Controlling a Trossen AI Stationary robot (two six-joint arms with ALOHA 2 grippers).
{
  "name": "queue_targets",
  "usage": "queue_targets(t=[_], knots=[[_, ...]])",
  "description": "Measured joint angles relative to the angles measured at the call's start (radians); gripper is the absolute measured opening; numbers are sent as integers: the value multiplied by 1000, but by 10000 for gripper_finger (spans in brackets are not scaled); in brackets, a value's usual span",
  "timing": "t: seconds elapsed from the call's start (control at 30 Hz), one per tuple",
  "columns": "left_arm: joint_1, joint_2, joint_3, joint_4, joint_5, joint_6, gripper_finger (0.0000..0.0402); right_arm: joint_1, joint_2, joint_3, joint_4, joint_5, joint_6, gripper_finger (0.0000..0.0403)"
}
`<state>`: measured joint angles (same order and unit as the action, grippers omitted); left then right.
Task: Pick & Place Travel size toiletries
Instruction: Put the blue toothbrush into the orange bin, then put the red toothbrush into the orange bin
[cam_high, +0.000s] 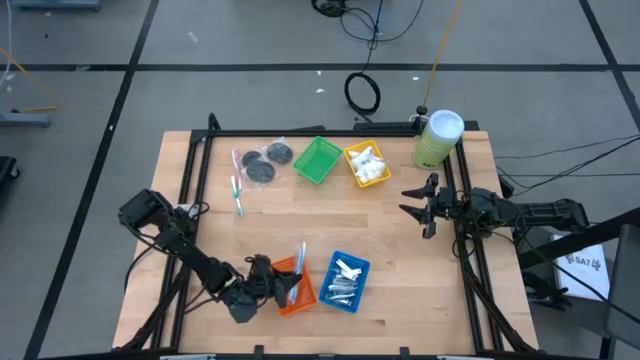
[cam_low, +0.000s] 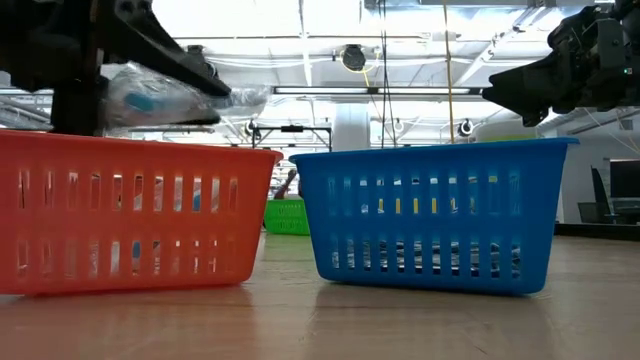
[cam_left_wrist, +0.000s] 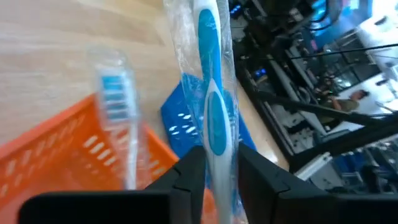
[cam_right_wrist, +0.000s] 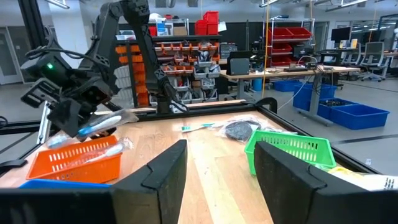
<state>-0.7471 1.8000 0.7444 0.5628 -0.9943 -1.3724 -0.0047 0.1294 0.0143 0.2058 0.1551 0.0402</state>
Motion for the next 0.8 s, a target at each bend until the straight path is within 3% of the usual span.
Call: queue_targets(t=[0.37, 0.8], knots=[[-5, -3, 0, 69, 28, 87, 178, 0, 0, 0, 0, 0, 0, 177], [-6, -41, 0, 85, 26, 128, 198, 0, 0, 0, 0, 0, 0, 177]])
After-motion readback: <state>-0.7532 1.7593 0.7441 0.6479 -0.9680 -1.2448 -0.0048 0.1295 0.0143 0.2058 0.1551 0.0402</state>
